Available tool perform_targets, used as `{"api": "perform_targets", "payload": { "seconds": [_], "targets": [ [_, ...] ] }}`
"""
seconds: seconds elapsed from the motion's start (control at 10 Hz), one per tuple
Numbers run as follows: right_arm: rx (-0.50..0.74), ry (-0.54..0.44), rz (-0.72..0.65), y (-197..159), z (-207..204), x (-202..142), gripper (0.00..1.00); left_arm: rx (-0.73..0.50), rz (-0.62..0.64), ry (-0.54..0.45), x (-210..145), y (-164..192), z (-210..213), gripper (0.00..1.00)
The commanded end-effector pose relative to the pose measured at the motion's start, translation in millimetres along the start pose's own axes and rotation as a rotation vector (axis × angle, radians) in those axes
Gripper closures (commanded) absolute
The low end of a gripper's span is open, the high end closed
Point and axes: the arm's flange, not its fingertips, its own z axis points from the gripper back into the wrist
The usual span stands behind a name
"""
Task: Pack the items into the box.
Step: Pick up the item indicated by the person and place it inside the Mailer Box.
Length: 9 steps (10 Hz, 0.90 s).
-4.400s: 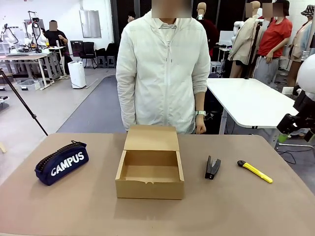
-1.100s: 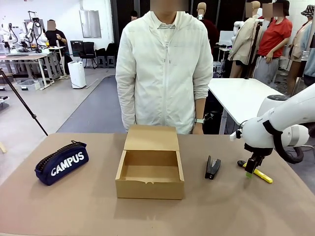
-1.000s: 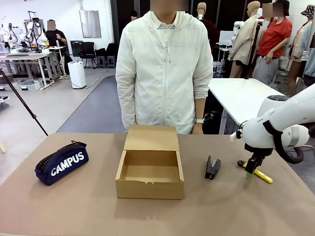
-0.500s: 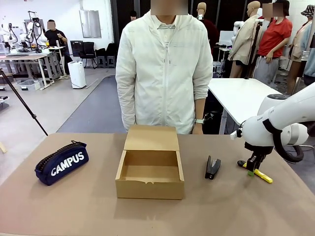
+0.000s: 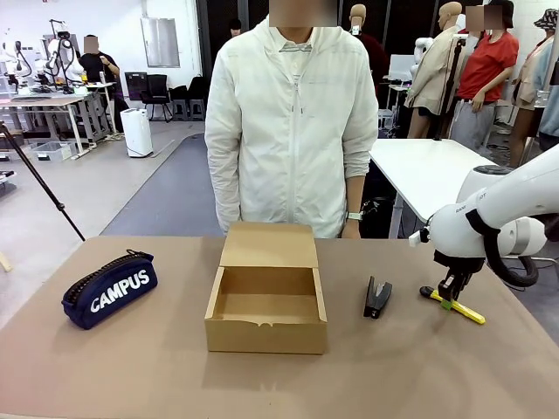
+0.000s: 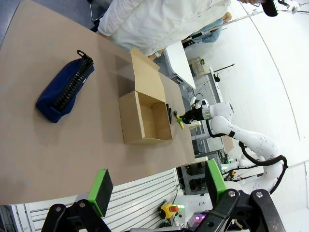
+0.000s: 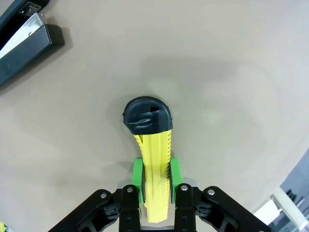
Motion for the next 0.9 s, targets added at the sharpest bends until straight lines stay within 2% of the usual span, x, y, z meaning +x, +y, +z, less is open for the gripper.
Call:
{"api": "perform_targets", "payload": {
  "seconds": [0.0, 0.1, 0.2, 0.5, 0.6, 0.7, 0.8],
  "targets": [
    [0.001, 0.024, -0.017, -1.8, -6.5, 3.3, 1.00, -0.016, -0.018, -0.007, 1.1, -0.3, 0.7, 0.00],
    [-0.002, 0.025, -0.013, -0.7, -2.7, 3.5, 1.00, -0.016, -0.018, -0.007, 1.1, -0.3, 0.7, 0.00],
    [-0.013, 0.024, -0.017, 0.8, 19.3, 1.3, 1.00, -0.016, -0.018, -0.007, 1.1, -0.3, 0.7, 0.00],
    [-0.046, 0.056, -0.021, 21.2, 123.2, -24.2, 1.00, -0.016, -0.018, -0.007, 1.1, -0.3, 0.7, 0.00],
    [-0.045, 0.056, 0.025, 26.8, 153.3, -40.1, 1.00, -0.016, -0.018, -0.007, 1.1, -0.3, 0.7, 0.00],
    [-0.061, 0.026, 0.009, 27.0, 174.1, -55.7, 1.00, -0.016, -0.018, -0.007, 1.1, -0.3, 0.7, 0.00],
    [-0.081, -0.015, -0.053, 20.9, 178.1, -63.9, 1.00, -0.016, -0.018, -0.007, 1.1, -0.3, 0.7, 0.00]
  ]
}}
